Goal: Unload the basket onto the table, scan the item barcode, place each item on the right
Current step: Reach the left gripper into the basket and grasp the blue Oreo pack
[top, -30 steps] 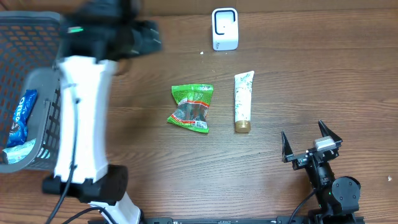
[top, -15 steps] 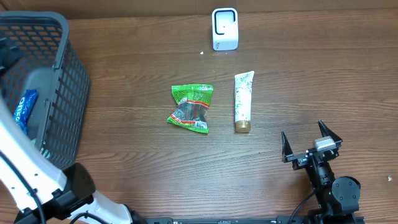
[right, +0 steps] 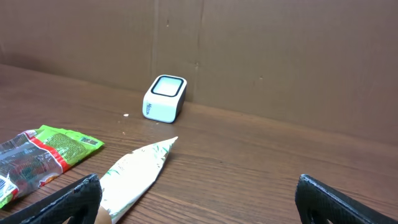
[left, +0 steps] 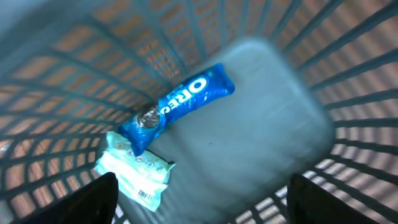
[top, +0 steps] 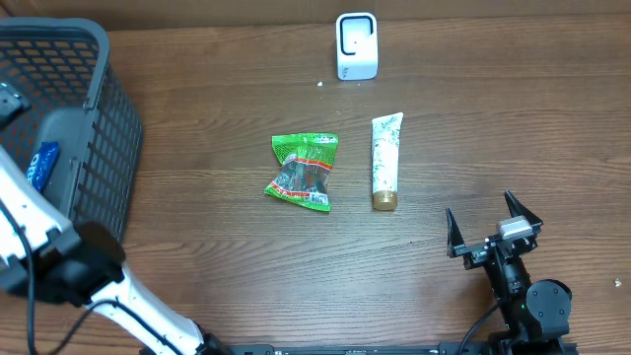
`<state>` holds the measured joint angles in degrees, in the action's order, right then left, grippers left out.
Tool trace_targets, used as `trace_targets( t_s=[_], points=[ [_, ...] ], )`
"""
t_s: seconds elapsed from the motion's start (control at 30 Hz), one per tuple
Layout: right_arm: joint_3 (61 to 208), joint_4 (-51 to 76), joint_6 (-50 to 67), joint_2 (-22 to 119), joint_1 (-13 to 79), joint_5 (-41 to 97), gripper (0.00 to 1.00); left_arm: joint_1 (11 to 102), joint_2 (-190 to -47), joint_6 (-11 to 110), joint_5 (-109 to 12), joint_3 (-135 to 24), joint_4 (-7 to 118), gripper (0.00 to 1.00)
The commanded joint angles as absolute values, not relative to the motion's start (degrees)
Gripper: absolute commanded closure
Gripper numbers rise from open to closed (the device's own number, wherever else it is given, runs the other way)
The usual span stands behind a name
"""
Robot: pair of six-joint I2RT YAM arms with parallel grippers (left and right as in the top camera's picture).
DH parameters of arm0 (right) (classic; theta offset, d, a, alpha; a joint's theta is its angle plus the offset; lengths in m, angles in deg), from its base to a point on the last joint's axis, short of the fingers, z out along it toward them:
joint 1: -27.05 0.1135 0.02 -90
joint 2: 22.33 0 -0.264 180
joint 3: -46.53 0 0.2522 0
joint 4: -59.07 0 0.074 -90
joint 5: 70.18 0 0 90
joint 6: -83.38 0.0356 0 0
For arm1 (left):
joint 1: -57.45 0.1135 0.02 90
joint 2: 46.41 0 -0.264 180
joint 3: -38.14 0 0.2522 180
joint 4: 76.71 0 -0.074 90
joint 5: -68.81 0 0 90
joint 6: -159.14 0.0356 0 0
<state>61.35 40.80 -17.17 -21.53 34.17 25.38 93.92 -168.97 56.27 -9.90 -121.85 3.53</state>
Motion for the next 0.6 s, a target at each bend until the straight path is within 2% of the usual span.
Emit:
trace_targets(
  t_s=[0.0, 0.1, 0.13, 0.23, 0.57],
  points=[
    [60.74, 41.11, -17.17, -22.16, 33.84, 25.29, 0.00, 93.85, -174.74, 61.43, -7.65, -121.57, 3.99, 0.22],
    [60.74, 41.11, -17.17, -22.16, 33.84, 25.29, 0.00, 93.85, -178.35, 61.41, -3.82, -121.57, 4.56, 0.21],
    [60.74, 41.11, -17.17, -22.16, 33.84, 25.29, 0.00, 93.85, -179.37, 61.39, -3.02, -121.57, 4.97, 0.14],
    [60.74, 41.11, -17.19, -22.16, 33.84, 25.29, 0.00, 93.85, -181.93, 61.63, -1.27, -121.57, 6.87, 0.11],
    [60.74, 41.11, -17.19, -22.16, 33.84, 25.29, 0.00, 93.85, -187.92, 65.56, 0.72, -121.57, 12.29, 0.14]
  ],
)
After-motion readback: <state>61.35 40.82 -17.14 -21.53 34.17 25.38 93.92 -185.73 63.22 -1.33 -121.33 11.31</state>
